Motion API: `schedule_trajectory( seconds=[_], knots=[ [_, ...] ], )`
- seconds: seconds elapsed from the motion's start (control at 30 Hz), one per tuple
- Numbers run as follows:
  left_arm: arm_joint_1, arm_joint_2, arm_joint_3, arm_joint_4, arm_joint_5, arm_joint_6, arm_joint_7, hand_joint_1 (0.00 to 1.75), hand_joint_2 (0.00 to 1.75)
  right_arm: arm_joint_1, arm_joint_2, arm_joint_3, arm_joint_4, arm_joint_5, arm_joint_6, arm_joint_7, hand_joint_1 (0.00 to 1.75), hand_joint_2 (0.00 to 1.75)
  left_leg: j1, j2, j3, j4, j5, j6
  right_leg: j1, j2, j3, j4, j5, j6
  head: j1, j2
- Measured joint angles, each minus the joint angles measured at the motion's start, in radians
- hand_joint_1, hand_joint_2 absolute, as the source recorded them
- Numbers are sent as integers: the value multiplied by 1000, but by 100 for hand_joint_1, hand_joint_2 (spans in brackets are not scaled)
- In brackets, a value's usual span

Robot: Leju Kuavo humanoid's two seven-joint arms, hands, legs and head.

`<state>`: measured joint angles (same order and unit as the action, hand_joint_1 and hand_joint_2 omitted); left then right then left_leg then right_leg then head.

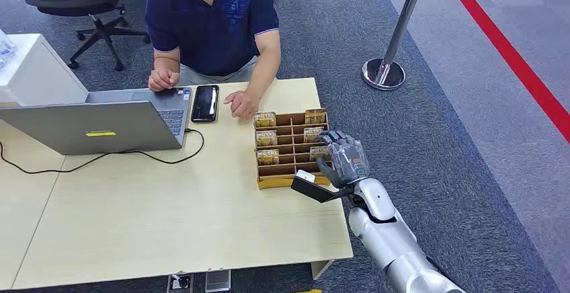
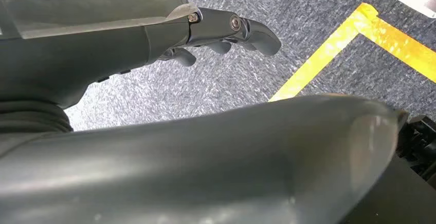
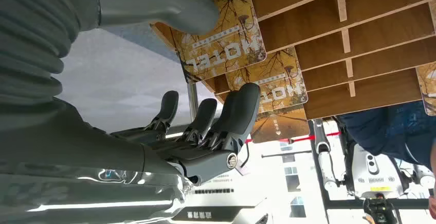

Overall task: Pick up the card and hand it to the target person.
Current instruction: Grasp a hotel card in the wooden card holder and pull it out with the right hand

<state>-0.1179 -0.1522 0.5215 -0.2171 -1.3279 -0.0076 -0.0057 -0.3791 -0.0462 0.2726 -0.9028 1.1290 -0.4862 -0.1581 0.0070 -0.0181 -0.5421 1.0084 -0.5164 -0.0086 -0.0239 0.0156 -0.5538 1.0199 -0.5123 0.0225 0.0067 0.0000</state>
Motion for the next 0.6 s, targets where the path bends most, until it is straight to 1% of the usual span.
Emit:
schedule_trajectory(
  seconds=[0.1,0.33,0.5,0.6],
  knots=[
    [0,0,0,0,0,0,0,0,0,-2,-2,4,1,31,-11,21,76,175,0,0,0,0,0,0,0,0,0,0,0,0,0,0],
    [0,0,0,0,0,0,1,0,0,-4,-16,15,2,127,-26,89,85,175,0,0,0,0,0,0,0,0,0,0,0,0,1,0],
    [0,0,0,0,0,0,2,0,0,-4,-23,17,2,160,-24,111,73,175,0,0,0,1,0,0,0,0,0,0,0,0,0,0],
    [0,0,0,0,0,-1,2,0,0,-4,-24,19,2,179,-18,125,61,175,0,0,0,1,0,0,0,0,0,0,0,0,0,0]
  ],
)
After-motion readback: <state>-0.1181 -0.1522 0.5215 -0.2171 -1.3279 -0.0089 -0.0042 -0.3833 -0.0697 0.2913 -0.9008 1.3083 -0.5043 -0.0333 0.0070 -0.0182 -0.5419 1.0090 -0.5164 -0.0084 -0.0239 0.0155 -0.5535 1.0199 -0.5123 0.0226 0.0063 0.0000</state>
